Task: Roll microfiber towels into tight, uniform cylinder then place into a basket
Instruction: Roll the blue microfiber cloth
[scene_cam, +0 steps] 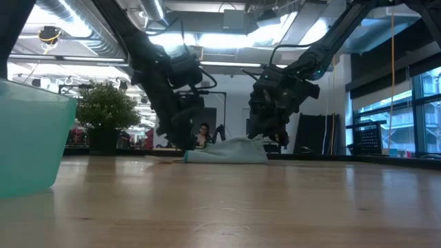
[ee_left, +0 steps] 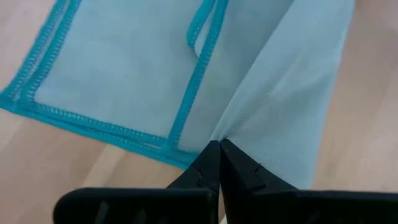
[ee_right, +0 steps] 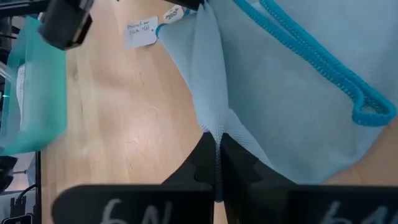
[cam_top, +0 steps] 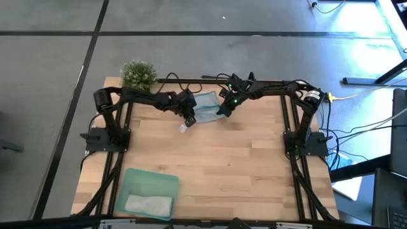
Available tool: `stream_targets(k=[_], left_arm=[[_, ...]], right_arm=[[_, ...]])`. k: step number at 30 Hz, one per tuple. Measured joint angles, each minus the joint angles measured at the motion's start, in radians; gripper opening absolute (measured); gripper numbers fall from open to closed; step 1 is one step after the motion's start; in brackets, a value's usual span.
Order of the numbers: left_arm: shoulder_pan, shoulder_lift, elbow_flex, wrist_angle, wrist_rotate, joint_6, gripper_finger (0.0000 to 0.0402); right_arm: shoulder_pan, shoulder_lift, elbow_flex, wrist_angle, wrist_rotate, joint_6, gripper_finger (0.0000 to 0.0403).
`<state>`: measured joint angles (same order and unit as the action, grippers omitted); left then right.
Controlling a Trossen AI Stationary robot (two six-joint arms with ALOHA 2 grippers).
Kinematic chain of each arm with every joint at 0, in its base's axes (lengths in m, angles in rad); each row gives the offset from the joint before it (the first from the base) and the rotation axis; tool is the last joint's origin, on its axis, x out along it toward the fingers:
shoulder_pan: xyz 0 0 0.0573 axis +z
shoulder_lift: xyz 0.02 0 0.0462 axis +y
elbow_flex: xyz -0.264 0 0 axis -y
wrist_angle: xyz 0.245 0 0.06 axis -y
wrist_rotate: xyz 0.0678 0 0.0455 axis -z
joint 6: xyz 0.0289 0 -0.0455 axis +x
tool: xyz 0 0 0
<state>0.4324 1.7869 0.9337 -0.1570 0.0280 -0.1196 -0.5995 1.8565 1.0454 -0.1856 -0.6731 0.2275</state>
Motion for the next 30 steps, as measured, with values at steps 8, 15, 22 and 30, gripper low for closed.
stream_targets(k=[8, 15, 22, 30], left_arm=[[-0.020, 0.009, 0.001, -0.030, 0.035, 0.060, 0.0000], [-0.094, 0.007, 0.005, -0.105, 0.083, 0.176, 0.0000], [-0.163, 0.007, 0.003, -0.110, 0.137, 0.201, 0.0000], [-0.225, 0.007, 0.002, -0.116, 0.157, 0.201, 0.0000]], right_arm=[[-0.013, 0.000, 0.000, 0.004, -0.046, 0.056, 0.0007], [-0.037, 0.001, 0.000, 0.006, -0.108, 0.119, 0.0006], [-0.021, 0.001, 0.000, 0.044, -0.196, 0.168, 0.0006], [0.009, 0.001, -0.001, 0.084, -0.119, 0.232, 0.0006]])
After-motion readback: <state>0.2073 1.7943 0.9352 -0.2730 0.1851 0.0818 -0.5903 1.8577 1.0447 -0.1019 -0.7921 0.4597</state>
